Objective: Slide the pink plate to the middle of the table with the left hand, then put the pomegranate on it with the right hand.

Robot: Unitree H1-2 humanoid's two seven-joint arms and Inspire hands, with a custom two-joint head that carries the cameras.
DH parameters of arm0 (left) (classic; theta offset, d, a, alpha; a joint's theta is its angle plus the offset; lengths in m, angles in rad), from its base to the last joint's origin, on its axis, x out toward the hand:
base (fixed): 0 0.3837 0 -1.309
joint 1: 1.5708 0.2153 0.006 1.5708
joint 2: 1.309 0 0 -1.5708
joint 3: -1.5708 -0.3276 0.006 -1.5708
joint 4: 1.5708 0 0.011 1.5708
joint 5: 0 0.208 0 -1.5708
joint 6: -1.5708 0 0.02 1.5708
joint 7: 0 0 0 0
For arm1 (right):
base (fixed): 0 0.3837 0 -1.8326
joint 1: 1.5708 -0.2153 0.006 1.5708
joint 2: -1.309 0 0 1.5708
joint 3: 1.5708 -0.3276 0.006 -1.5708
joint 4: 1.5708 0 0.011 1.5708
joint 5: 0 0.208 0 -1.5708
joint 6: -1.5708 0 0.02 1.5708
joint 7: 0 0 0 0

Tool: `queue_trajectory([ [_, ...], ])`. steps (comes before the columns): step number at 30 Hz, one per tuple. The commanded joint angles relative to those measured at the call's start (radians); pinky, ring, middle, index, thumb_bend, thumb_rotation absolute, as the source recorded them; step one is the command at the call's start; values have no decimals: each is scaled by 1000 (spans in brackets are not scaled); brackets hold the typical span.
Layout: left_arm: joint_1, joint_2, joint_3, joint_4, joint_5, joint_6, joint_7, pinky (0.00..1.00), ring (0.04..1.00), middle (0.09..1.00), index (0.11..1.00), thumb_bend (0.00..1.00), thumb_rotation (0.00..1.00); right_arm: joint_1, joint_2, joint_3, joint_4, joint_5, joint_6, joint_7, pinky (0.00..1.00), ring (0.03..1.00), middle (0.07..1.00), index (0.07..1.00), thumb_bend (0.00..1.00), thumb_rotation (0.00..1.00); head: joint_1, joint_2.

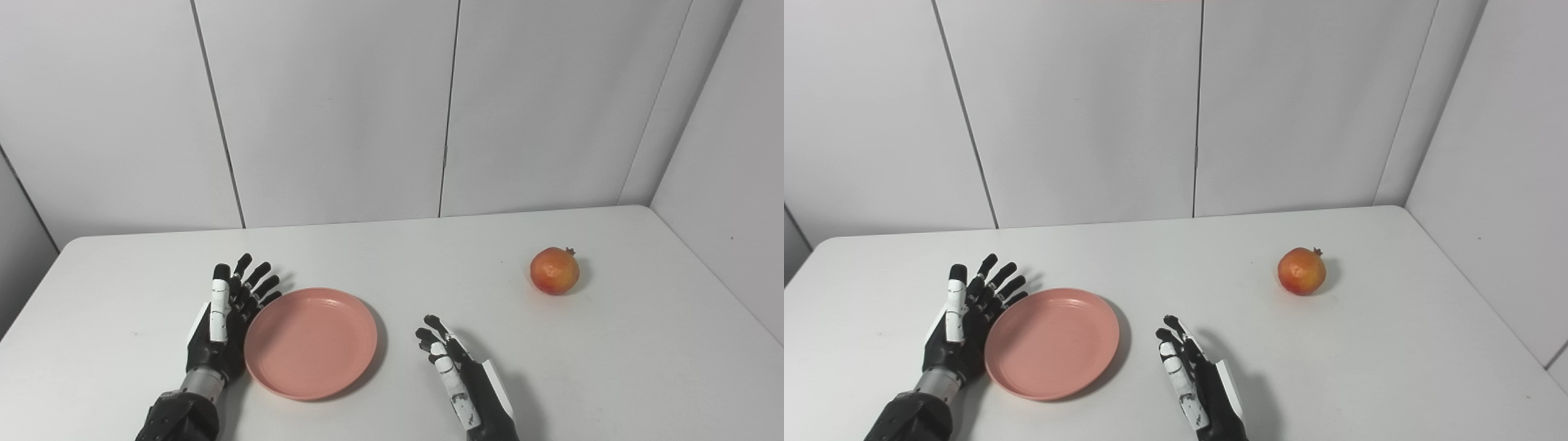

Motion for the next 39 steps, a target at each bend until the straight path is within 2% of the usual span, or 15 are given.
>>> queue_trajectory([
  [1, 15, -7, -8, 3, 8, 19, -4, 875, 904, 943, 1000, 851, 959, 73, 29, -6, -32, -21, -86, -27, 907, 880, 870, 906, 635, 1000, 5, -1],
  [3, 14, -8, -9, 5, 8, 21, -2, 881, 899, 937, 1000, 862, 953, 71, 32, -14, -27, -38, -124, -50, 886, 880, 897, 922, 604, 1000, 5, -2],
  [6, 6, -9, -3, 19, 4, 26, 4, 877, 888, 926, 1000, 875, 937, 53, 31, -29, -65, -69, -120, -73, 885, 885, 905, 903, 595, 1000, -4, -6],
  [12, 4, -7, -2, 29, 7, 21, 4, 853, 877, 919, 1000, 887, 943, -3, 10, -66, -131, -120, -61, -71, 844, 849, 838, 814, 593, 1000, -27, -14],
  [18, -3, -3, -2, 50, -2, -4, -20, 862, 890, 935, 1000, 871, 960, -90, -9, -122, -158, -141, -8, -46, 778, 807, 805, 802, 654, 1000, -47, -31],
  [20, -2, -4, -2, 48, -3, -8, -24, 863, 893, 936, 1000, 862, 968, -125, -22, -140, -175, -149, 30, -27, 775, 820, 818, 800, 686, 952, -47, -34],
  [22, -1, -8, -1, 45, 0, -8, -22, 863, 892, 933, 1000, 860, 971, -157, -44, -149, -192, -189, 70, -7, 768, 820, 821, 801, 696, 927, -51, -38],
  [25, -2, -10, -1, 40, -7, 2, -26, 867, 897, 936, 1000, 863, 970, -223, -114, -143, -205, -315, 101, 30, 773, 814, 815, 807, 693, 941, -56, -41],
  [28, -4, -9, -2, 38, -9, 6, -31, 873, 902, 937, 1000, 868, 964, -279, -166, -148, -201, -391, 133, 64, 767, 818, 828, 803, 749, 943, -56, -42],
  [36, -4, -9, -2, 39, -4, 4, -27, 863, 889, 928, 1000, 867, 967, -412, -304, -171, -101, -562, 110, 62, 679, 781, 824, 804, 815, 918, -53, -47],
  [39, -4, -10, 0, 45, -6, -2, -30, 869, 896, 930, 1000, 857, 964, -455, -351, -167, -64, -618, 113, 73, 705, 796, 826, 803, 806, 911, -52, -47],
])
